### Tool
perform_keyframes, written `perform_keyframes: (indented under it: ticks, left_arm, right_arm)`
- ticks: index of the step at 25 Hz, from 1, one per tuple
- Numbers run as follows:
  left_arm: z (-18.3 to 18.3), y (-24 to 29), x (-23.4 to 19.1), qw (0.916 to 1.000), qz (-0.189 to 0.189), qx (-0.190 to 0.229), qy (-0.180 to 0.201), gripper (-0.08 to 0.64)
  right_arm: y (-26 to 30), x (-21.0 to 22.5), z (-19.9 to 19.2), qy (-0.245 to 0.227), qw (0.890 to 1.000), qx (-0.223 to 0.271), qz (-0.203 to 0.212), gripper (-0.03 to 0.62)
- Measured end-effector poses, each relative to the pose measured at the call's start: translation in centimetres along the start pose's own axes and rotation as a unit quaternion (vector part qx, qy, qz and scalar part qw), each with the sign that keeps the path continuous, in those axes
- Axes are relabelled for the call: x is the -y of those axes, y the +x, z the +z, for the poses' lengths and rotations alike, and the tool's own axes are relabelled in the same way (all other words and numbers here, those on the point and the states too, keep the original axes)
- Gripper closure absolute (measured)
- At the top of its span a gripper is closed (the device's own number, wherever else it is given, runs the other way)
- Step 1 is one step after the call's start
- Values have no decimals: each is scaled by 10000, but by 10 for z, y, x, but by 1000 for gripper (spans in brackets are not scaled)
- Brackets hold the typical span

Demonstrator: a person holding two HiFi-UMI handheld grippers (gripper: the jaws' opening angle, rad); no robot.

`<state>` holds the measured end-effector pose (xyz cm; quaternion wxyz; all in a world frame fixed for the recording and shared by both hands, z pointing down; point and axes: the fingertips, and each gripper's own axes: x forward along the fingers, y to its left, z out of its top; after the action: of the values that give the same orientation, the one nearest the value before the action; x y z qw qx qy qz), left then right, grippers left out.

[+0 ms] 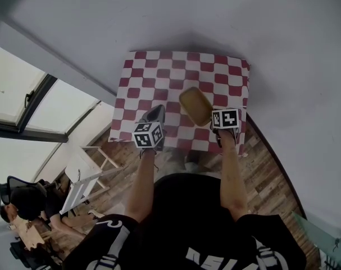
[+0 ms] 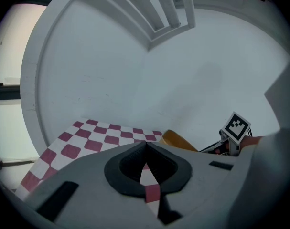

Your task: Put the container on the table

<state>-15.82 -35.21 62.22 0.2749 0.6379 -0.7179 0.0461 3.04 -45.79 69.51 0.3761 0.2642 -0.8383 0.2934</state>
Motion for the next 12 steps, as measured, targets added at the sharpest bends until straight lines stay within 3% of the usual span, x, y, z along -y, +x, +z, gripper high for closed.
perform_keyframes:
  ticks: [12]
  left_arm:
    - [1, 16, -21, 9998, 11, -88, -164, 535]
  right_arm:
    - [33, -6, 8, -121, 9996, -254, -46, 558]
